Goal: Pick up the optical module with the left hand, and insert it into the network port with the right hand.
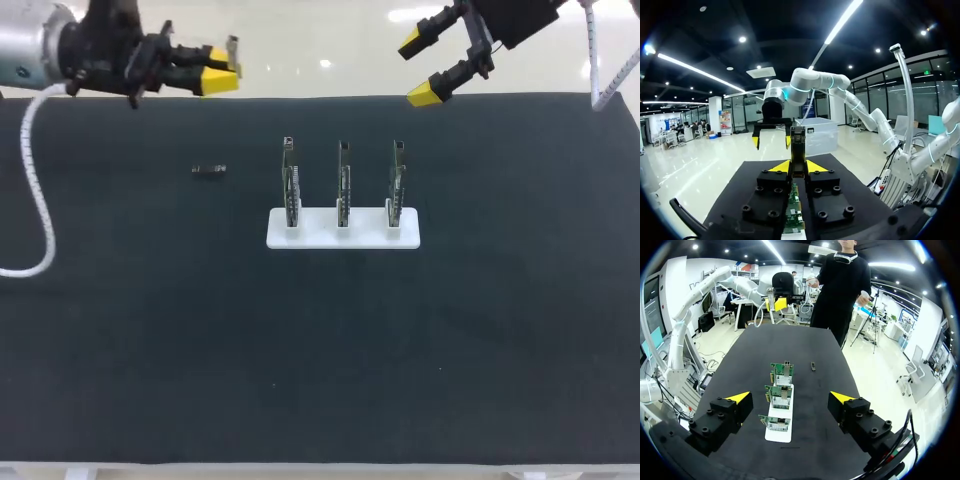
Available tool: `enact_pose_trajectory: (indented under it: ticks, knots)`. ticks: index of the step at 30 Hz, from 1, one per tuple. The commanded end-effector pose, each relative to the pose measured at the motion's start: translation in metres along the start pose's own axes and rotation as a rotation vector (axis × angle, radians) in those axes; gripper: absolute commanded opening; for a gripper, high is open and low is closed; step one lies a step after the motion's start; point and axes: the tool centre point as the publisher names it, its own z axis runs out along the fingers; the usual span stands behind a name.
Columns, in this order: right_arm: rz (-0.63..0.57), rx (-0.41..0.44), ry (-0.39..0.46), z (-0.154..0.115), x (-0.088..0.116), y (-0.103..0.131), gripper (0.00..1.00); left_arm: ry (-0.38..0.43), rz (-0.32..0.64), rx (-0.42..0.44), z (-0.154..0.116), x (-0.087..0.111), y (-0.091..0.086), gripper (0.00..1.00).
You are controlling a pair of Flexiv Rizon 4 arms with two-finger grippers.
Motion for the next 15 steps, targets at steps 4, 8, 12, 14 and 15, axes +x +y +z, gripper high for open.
enact_pose_trajectory:
  ticks: [4,8,12,14,15]
  knots:
    - [-0.001,-0.001,-0.002,0.0,0.0,0.0,1.0,-0.024,-0.003,0.039,0.018,0.017,0.02,0.0]
    - [-0.001,-0.001,-0.002,0.0,0.0,0.0,1.0,-0.021,-0.015,0.045,0.023,0.025,0.025,0.0]
    - [-0.001,-0.001,-0.002,0.0,0.0,0.0,1.0,-0.018,-0.032,0.057,0.028,0.033,0.026,0.0]
    - [-0.001,-0.001,-0.002,0.0,0.0,0.0,1.0,-0.012,-0.049,0.057,0.031,0.037,0.026,0.0]
    - [-0.001,-0.001,-0.002,0.0,0.0,0.0,1.0,-0.011,-0.049,0.056,0.033,0.038,0.027,0.0]
